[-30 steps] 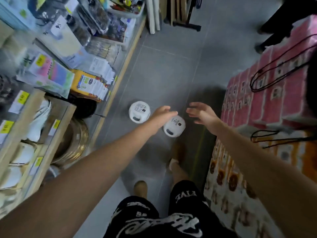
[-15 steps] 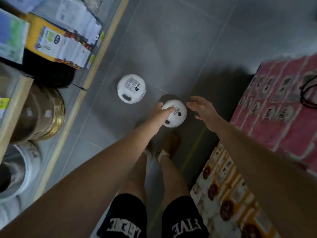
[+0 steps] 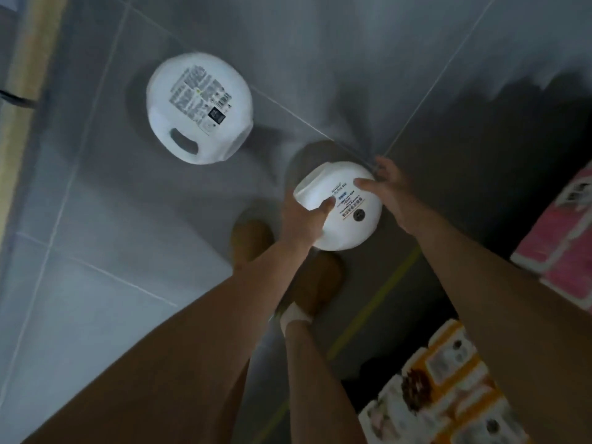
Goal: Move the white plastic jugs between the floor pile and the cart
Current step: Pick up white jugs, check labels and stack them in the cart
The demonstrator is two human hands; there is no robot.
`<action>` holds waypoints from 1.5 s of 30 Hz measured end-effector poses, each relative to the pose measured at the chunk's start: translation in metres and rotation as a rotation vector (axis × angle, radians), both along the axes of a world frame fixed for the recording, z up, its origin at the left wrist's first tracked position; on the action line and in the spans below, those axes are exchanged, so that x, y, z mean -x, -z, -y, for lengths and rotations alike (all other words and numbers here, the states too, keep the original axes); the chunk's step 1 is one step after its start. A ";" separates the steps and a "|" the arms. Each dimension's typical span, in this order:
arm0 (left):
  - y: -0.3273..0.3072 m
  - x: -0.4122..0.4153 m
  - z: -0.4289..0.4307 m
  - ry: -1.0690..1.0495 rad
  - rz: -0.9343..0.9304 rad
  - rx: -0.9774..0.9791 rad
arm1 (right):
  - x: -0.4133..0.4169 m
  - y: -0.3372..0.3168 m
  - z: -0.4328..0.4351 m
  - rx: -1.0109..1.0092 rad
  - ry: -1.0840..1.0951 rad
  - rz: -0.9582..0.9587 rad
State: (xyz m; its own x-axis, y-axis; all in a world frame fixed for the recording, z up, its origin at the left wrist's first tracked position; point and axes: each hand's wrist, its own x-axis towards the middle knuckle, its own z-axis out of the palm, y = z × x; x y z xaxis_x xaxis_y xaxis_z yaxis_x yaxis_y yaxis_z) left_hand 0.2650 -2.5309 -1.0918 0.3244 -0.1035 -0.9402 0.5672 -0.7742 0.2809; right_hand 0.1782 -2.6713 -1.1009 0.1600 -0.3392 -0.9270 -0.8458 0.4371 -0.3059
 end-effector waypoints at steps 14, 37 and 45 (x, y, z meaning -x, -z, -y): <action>0.113 0.014 -0.033 -0.056 0.038 0.177 | 0.018 0.095 0.000 -0.037 -0.285 0.057; -0.264 -0.113 -0.090 0.093 0.163 0.246 | -0.086 -0.274 -0.040 -0.073 -0.470 0.254; -0.442 -0.126 -0.144 -0.090 0.347 0.271 | -0.140 -0.432 -0.080 0.032 -0.678 0.384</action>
